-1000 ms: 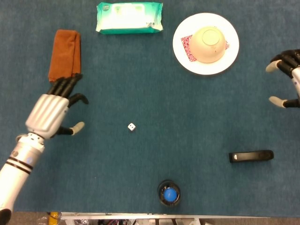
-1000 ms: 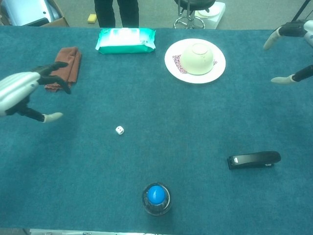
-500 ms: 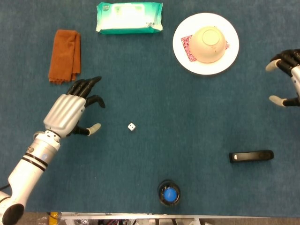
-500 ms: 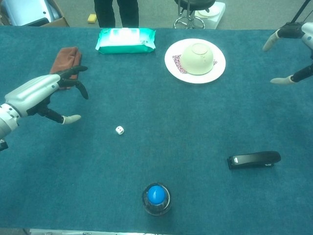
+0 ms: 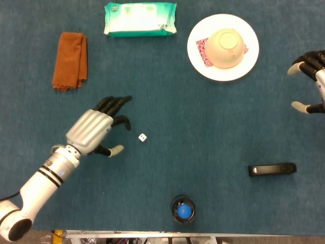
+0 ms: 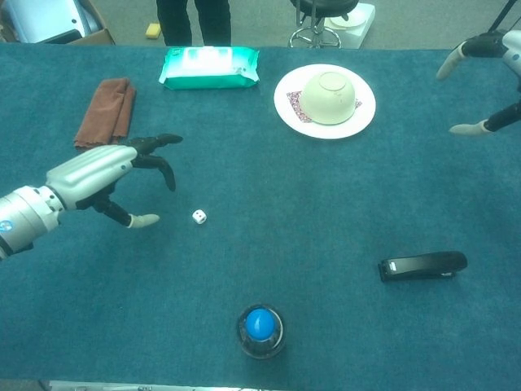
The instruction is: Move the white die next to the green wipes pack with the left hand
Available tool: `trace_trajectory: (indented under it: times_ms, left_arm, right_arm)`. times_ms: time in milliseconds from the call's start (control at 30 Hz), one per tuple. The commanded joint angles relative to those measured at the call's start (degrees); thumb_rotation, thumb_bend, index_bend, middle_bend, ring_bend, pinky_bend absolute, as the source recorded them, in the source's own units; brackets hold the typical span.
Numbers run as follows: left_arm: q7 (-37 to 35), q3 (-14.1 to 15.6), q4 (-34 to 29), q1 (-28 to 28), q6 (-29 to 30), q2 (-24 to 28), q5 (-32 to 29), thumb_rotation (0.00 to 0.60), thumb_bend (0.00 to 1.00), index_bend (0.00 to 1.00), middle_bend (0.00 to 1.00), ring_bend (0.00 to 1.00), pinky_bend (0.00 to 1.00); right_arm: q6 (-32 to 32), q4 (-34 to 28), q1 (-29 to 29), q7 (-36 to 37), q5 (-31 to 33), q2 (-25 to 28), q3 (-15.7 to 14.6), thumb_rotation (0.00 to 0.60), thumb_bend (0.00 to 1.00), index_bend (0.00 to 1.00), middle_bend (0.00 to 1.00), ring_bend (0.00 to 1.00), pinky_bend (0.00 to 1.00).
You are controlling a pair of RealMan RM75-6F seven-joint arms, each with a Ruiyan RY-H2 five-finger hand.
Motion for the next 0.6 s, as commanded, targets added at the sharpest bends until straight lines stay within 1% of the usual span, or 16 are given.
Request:
trace_trajectory:
  times_ms: [33, 200, 433, 600]
  left_arm:
    - [-2.45, 0.93, 3.01, -1.18, 1.09, -2.22, 2.85, 0.600, 0.24, 0.40, 0.00, 0.00, 0.00]
    - [-4.79, 1.28, 6.81, -2.59, 1.57, -4.50, 4.67, 0.600, 0.24, 0.39, 0.00, 0.00, 0.00]
    - [-6.78, 1.32, 10.99, -4.45, 0.75, -6.74, 4.80, 0.600, 0.24, 0.39, 0.00, 0.00, 0.00]
    - [-7.92, 2.08, 13.52, -5.52, 0.54, -7.92, 5.58, 0.600, 0.24, 0.38, 0.00, 0.00, 0.00]
  right_arm:
    - [0.05, -0.05, 0.07, -0.09, 0.08, 0.08, 0.06, 0.600, 0.00, 0.38, 0.32, 0.21, 0.19]
    - [-0.06, 0.07, 0.22, -0.02, 0.63, 0.23, 0.21, 0.600, 0.00, 0.38, 0.32, 0.21, 0.19]
    - [-0.07, 0.24, 0.31, -0.11, 1.05, 0.22, 0.17, 0.600, 0.00, 0.38, 0.32, 0.21, 0.19]
    - [0.32, 0.31, 0.23, -0.22, 1.21, 0.38, 0.23, 0.600, 0.00, 0.38, 0.32, 0.21, 0.19]
